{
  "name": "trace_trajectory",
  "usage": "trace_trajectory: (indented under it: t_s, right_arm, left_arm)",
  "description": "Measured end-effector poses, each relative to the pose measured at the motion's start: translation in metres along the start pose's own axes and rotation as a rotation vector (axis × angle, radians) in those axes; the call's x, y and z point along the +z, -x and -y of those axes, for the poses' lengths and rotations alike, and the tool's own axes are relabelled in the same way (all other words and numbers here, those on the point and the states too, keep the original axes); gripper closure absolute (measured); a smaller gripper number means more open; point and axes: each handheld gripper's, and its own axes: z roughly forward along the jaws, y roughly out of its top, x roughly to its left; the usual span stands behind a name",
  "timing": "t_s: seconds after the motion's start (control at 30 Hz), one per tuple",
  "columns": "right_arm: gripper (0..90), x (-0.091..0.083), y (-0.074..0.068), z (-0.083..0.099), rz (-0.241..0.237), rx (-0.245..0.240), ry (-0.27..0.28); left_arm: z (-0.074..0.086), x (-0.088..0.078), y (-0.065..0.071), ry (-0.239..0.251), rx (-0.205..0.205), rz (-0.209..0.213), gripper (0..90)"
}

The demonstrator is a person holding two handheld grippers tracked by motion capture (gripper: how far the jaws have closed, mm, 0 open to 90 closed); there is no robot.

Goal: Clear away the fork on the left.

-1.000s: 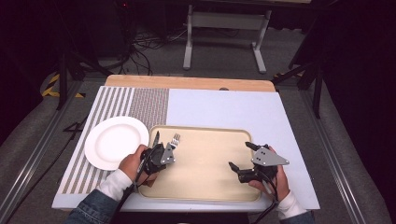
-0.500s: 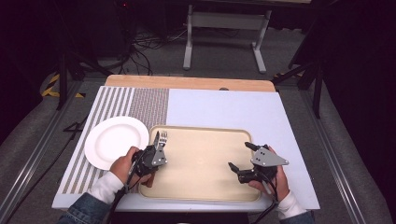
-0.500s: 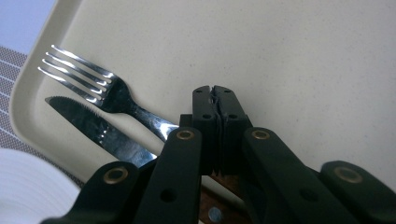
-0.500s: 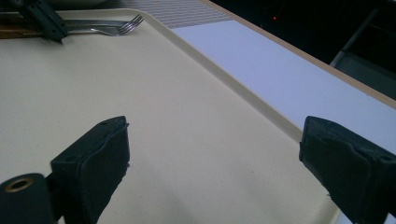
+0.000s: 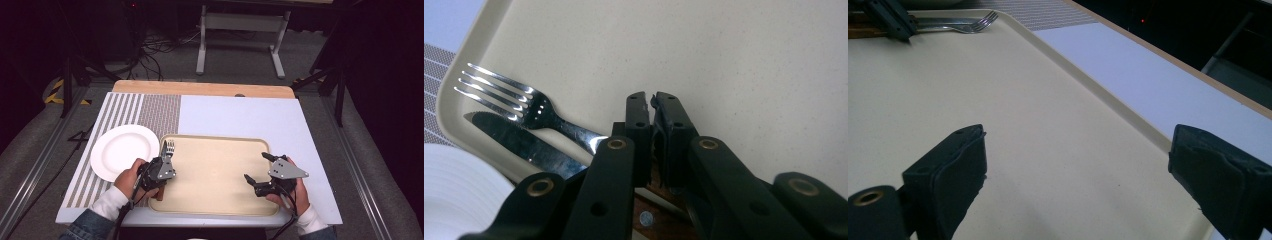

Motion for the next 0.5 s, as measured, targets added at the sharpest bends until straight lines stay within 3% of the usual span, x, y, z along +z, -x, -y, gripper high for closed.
trace_trajectory:
  t_s: [0.5]
  right_arm:
    - [9.4,-0.002,-0.001,-0.002,0.012,-0.019,0.014]
  left_arm:
    - [0.000,-0.012,-0.004,0.116,0.019,-0.046,82.6]
